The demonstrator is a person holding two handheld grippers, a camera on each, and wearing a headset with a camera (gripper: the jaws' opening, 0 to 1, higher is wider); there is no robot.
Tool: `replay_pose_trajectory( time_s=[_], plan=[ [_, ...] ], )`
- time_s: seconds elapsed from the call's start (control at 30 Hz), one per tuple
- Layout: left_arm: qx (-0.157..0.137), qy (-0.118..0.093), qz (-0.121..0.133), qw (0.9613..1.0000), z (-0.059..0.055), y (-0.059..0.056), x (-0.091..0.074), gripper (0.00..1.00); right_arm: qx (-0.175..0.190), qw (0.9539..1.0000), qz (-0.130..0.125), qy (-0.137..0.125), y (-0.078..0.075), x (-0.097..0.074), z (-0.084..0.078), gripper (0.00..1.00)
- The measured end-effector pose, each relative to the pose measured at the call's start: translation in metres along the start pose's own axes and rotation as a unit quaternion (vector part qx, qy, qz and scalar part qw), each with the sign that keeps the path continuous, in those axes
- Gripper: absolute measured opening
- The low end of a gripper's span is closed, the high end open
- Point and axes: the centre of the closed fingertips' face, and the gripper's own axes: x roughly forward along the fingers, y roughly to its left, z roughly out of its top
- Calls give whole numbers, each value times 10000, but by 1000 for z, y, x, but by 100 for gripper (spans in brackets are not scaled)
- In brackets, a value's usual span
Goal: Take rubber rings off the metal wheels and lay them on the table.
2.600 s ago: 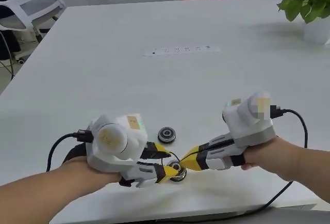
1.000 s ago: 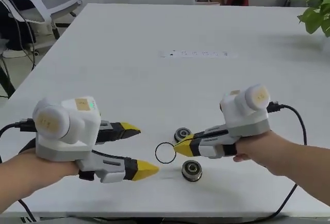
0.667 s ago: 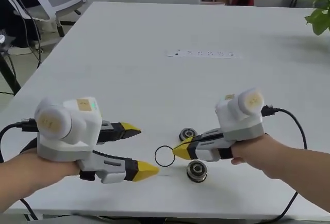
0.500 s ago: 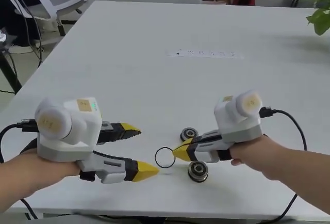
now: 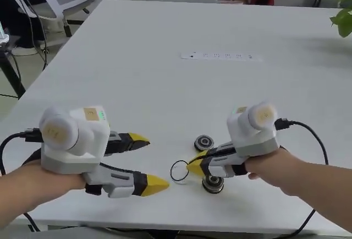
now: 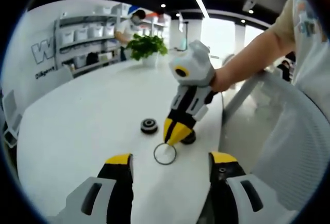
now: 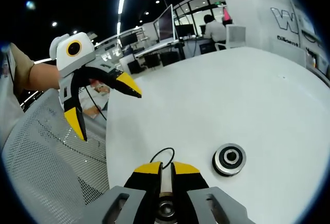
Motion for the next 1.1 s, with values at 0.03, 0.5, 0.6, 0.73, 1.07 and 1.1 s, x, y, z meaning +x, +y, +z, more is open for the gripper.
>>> replay_pose_trajectory(
  time_s=[0.03, 0.5, 0.6, 0.73, 1.07, 1.1],
  plan=[
    [-3, 9, -7, 10000, 0, 0, 0, 60, -2, 10000, 5, 3, 0, 0, 0, 6],
    [46, 40, -84, 9999, 7, -1, 6, 60, -93, 9998, -16, -192, -2, -17, 7, 22],
    [77, 44, -120, 9999, 9, -3, 9, 60, -102, 9996, -9, -249, -1, -22, 7, 24],
    [108, 52, -158, 9998, 12, -3, 13, 60, -146, 9994, -9, -306, -1, -29, 8, 27],
    [176, 59, -240, 9995, 20, -6, 23, 59, -253, 9990, -46, -366, -3, -49, 2, 33],
    [187, 62, -255, 9995, 20, -7, 25, 59, -259, 9990, -56, -372, -4, -51, 1, 34]
  ],
)
